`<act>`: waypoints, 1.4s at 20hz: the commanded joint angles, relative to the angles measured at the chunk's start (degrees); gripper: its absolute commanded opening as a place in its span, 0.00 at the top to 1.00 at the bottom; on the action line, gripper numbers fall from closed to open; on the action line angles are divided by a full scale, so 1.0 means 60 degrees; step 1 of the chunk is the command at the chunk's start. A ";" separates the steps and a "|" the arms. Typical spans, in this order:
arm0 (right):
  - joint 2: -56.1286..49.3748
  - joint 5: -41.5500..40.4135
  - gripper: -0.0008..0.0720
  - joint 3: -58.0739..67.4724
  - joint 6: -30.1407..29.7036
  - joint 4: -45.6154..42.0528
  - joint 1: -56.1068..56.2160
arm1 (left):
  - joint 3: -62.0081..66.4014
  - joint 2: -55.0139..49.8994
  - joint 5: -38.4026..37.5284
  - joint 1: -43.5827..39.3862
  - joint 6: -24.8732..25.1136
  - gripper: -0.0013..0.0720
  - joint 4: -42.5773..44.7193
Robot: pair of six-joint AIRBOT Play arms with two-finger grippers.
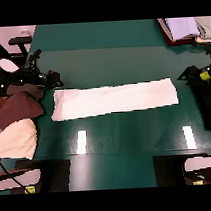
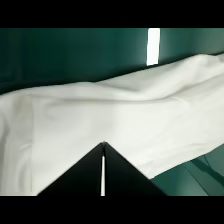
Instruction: Fold the shirts.
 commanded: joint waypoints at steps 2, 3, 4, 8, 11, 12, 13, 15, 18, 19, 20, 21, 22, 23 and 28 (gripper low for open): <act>-0.0707 0.0197 0.06 -0.0940 -0.0601 0.0696 -0.0484 | 0.0047 -0.0022 0.0386 -0.1140 -0.0153 0.95 -0.0160; -0.0922 0.0197 0.06 -0.1009 -0.0663 0.1078 -0.0441 | 0.0047 -0.0022 0.0739 -0.1424 -0.0189 0.95 -0.0175; -0.1158 0.0200 0.06 -0.1009 -0.0670 0.1413 -0.0328 | 0.0047 -0.0022 0.1104 -0.1672 -0.0386 0.95 -0.0168; -0.1639 -0.0135 0.37 -0.1009 -0.0852 0.1800 0.0433 | 0.0047 -0.0182 0.2120 -0.2641 -0.0914 0.95 -0.0171; -0.1439 -0.0423 0.96 -0.0991 -0.0969 0.1891 0.0630 | 0.0113 -0.0678 0.2597 -0.3260 -0.1355 0.95 -0.0226; -0.1206 -0.0455 0.96 -0.0991 -0.0969 0.2047 0.0619 | 0.0291 -0.0973 0.2623 -0.3461 -0.1348 0.95 -0.0251; -0.0849 -0.0517 0.96 -0.0991 -0.0969 0.2208 0.0612 | 0.0543 -0.1275 0.2605 -0.3639 -0.1337 0.95 -0.0251; -0.0018 -0.0568 0.96 -0.0991 -0.0962 0.2470 0.0590 | 0.1224 -0.2011 0.2586 -0.4003 -0.1337 0.95 -0.0295; 0.1319 -0.0583 0.96 -0.0991 -0.0958 0.3432 0.1002 | 0.2324 -0.3235 0.2335 -0.4586 -0.1348 0.95 -0.0361; 0.1727 -0.0623 0.96 -0.0987 -0.0958 0.3767 0.1257 | 0.2663 -0.3592 0.2284 -0.4776 -0.1348 0.95 -0.0361; 0.2073 -0.0736 0.97 -0.0962 -0.0958 0.3971 0.1526 | 0.2962 -0.3898 0.2167 -0.4925 -0.1348 0.95 -0.0357; 0.2339 -0.0816 0.96 -0.0769 -0.0951 0.3949 0.1851 | 0.3264 -0.4200 0.2011 -0.5045 -0.1348 0.95 -0.0357; 0.2492 -0.0801 0.97 -0.0488 -0.0798 0.3952 0.2153 | 0.3490 -0.4422 0.1887 -0.5129 -0.1366 0.95 -0.0350; 0.2608 -0.0780 0.97 -0.0149 -0.0608 0.3949 0.2488 | 0.3603 -0.4568 0.1865 -0.5195 -0.1413 0.95 -0.0357; 0.2674 -0.0725 0.97 0.1377 -0.0233 0.3938 0.3861 | 0.3639 -0.4725 0.1814 -0.5253 -0.1406 0.95 -0.0197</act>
